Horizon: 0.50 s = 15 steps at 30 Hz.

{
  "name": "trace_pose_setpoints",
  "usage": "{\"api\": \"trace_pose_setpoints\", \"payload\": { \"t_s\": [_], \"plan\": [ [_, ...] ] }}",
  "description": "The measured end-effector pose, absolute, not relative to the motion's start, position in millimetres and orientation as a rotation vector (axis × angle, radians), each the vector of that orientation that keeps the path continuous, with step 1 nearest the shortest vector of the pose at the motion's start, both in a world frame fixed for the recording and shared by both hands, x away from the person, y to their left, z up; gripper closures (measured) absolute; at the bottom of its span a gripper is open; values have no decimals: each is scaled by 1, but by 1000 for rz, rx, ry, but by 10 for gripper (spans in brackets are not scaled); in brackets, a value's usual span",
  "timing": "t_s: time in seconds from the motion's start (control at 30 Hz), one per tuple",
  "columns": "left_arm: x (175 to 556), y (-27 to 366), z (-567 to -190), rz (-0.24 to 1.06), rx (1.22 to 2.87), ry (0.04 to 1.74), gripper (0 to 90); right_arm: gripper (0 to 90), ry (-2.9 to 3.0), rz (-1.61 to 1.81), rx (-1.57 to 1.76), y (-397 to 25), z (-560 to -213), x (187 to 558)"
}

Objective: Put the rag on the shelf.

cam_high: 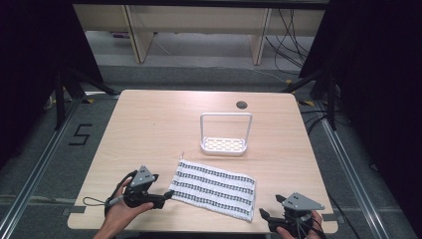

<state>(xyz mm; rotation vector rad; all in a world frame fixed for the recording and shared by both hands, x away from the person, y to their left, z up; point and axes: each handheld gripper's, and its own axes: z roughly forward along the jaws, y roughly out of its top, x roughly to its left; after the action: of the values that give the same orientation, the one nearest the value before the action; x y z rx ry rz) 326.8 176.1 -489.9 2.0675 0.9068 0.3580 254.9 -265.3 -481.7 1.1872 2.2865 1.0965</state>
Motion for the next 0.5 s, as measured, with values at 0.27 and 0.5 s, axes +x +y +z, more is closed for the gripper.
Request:
{"api": "trace_pose_setpoints", "payload": {
  "t_s": [0.27, 0.5],
  "plan": [
    [352, 142, -482, 327, 2109, 836, 191, 290, 2291, 1088, 1193, -262, -480, 252],
    [366, 113, -479, 271, 2135, 785, 196, 296, 2283, 1099, 1211, -256, -480, 247]
  ]
}}
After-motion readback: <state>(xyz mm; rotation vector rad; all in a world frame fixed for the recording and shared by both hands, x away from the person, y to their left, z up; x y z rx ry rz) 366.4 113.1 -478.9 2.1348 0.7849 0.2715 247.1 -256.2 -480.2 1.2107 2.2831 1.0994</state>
